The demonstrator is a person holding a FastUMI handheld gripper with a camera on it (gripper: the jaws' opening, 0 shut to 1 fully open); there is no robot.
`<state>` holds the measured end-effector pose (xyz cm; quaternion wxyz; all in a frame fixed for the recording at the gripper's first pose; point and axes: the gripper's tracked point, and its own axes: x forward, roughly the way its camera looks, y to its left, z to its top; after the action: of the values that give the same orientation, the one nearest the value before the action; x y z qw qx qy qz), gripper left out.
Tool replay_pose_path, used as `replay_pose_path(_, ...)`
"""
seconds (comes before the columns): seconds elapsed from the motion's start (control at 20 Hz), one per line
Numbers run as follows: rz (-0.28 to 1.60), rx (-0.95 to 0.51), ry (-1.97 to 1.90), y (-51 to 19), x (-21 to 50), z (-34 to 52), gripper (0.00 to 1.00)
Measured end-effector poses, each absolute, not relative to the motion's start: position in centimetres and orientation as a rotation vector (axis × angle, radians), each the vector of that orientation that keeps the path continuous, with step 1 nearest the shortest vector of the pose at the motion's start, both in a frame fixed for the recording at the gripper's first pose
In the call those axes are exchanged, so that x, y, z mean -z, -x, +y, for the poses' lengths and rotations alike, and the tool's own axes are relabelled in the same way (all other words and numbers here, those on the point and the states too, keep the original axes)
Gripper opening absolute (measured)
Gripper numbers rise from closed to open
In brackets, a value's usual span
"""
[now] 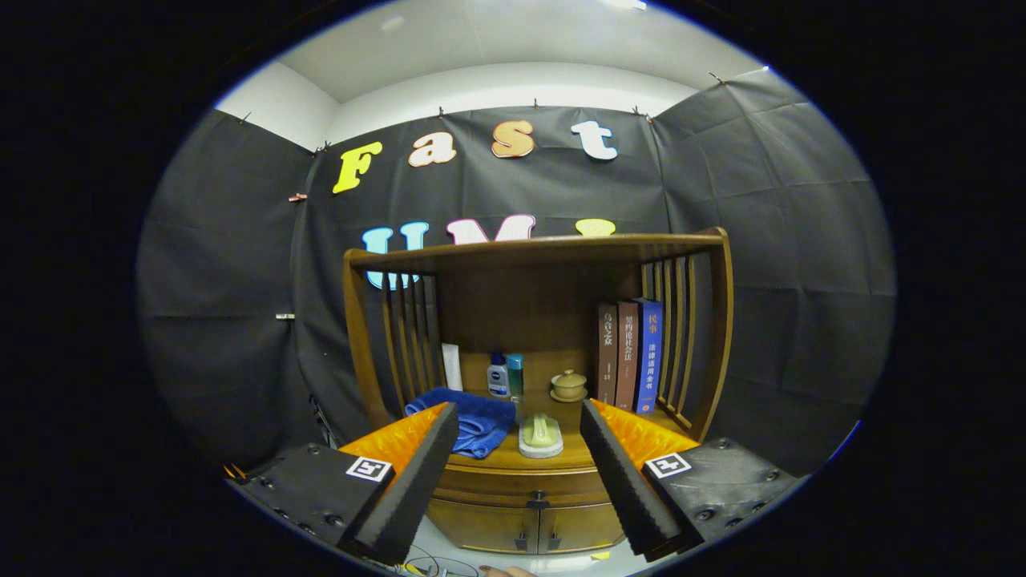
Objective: Pull open the drawer, take out the items inside it, and place them on the countertop above the cabinet.
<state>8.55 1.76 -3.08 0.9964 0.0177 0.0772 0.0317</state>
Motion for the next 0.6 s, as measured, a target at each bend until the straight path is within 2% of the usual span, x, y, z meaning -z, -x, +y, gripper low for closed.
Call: replay_pose_path(0.6,0.129,-0.059,-0.03,-5.6,1.6,1.8,0.99)
